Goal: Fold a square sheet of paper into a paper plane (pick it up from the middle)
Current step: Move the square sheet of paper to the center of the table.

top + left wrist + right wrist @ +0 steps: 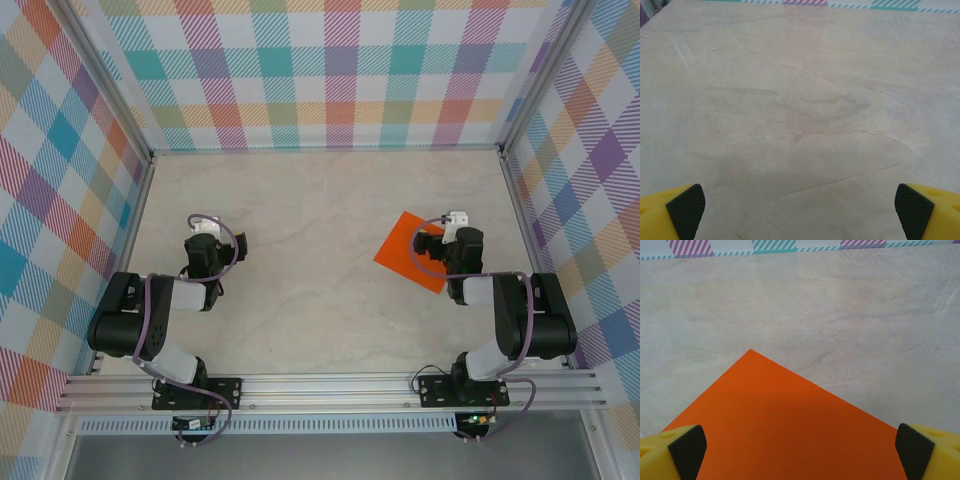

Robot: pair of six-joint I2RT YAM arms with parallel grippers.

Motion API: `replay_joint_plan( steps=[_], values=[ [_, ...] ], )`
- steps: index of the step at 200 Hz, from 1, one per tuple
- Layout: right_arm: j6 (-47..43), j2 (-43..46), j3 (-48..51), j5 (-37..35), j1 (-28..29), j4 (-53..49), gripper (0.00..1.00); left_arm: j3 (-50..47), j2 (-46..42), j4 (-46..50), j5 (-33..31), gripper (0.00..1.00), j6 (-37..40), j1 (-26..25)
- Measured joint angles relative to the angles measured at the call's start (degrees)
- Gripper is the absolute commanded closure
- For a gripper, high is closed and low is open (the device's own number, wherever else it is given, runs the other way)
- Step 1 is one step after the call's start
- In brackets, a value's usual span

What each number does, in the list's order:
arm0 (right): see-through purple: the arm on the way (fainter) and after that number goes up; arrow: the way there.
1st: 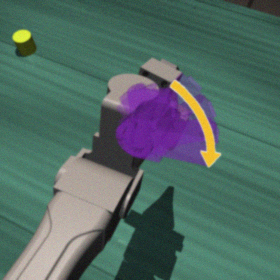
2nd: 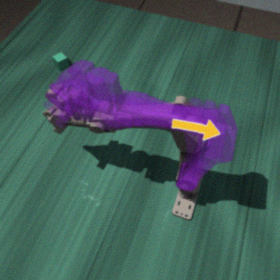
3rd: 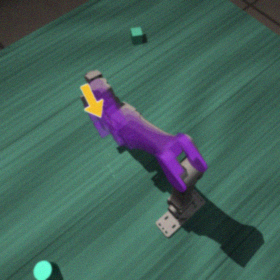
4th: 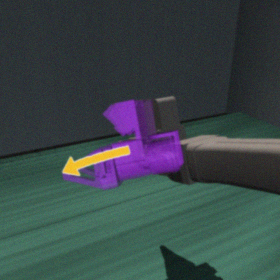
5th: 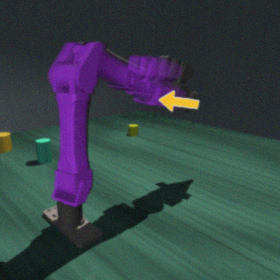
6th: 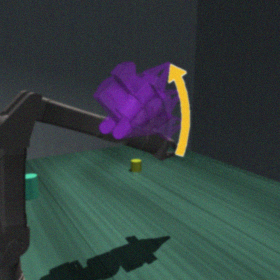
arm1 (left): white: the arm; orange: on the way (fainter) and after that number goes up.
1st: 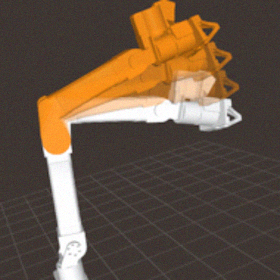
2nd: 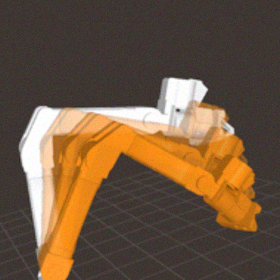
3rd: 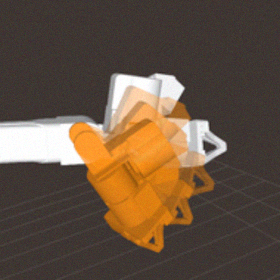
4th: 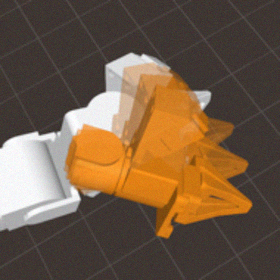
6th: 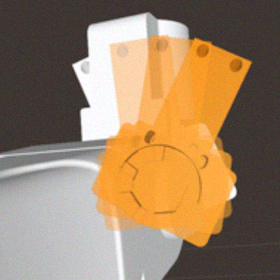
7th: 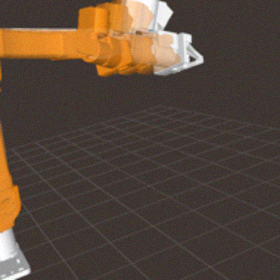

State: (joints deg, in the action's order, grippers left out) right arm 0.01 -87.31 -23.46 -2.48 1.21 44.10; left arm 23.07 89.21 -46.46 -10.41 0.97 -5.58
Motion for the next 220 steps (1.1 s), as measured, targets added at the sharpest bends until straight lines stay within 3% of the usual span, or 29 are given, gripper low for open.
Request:
replay_joint_plan(
  steps=[43,220],
  values=[
    [0.00,0.00,0.00,0.00,0.00,0.00,0.00,0.02,0.00,0.35,3.54,0.00,0.39,0.15],
    [0.00,0.00,0.00,0.02,0.00,0.00,0.00,0.02,0.00,1.31,3.98,0.00,0.39,0.15]
  ],
)
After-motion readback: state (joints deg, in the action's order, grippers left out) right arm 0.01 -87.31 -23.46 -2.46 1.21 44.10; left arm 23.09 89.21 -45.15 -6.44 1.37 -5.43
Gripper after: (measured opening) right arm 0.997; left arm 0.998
